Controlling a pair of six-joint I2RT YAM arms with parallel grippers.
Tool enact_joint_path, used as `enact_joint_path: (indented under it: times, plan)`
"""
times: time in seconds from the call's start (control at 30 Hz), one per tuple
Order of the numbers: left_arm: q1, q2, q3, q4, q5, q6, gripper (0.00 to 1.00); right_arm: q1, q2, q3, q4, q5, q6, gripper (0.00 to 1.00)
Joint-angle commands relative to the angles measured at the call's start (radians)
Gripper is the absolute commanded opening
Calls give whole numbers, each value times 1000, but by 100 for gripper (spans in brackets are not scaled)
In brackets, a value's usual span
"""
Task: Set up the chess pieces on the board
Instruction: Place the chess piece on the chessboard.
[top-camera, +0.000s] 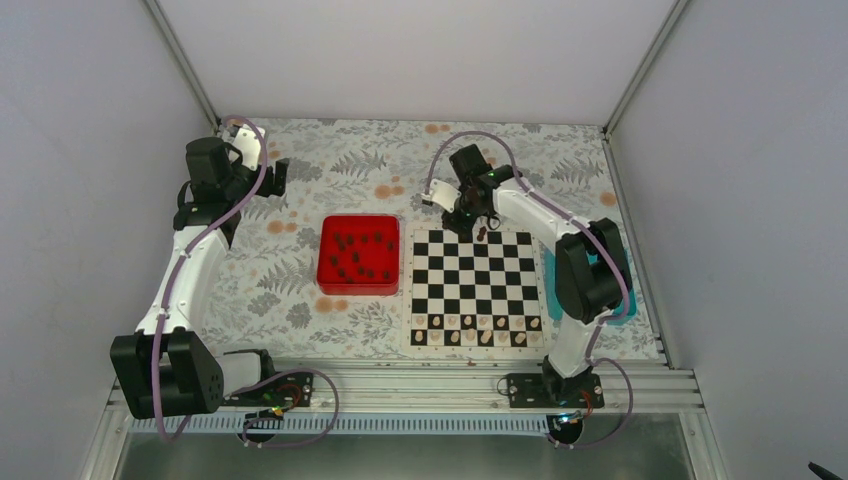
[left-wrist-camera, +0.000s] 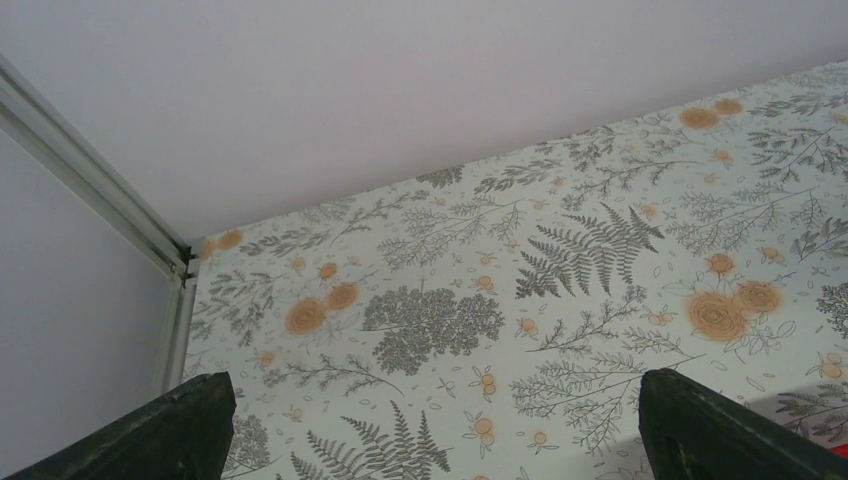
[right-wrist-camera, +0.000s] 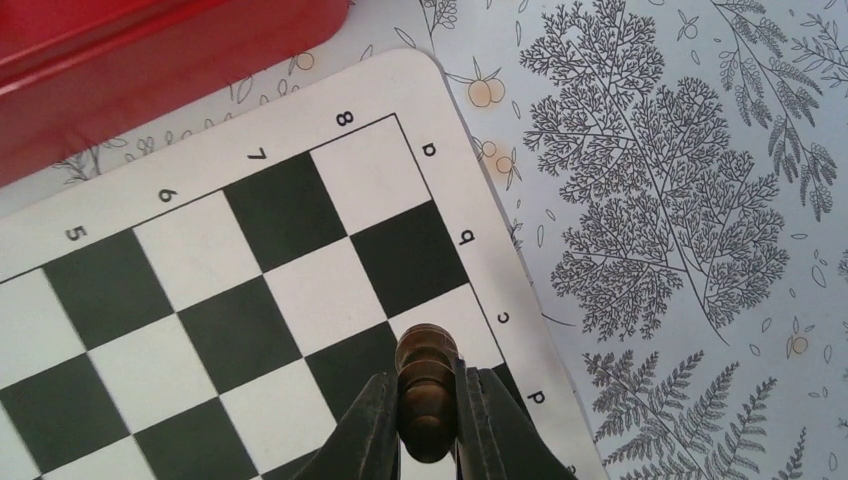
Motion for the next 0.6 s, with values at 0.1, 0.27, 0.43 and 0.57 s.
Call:
enact_joint_path:
  times: [0.1,0.27,0.43,0.57]
  plan:
    - [7,-16,5,2,19,-2,100,-11,67,-34,81,49,-26,5]
    - [7,-16,4,2,18,-2,100,-11,96,-31,90,67,-30,5]
    - [7,-16,2,4,17,-1,100,-10,107,-30,89,80,-32,5]
    - [7,-14,2,5,17,0,100,-12,111,-33,90,80,-35,5]
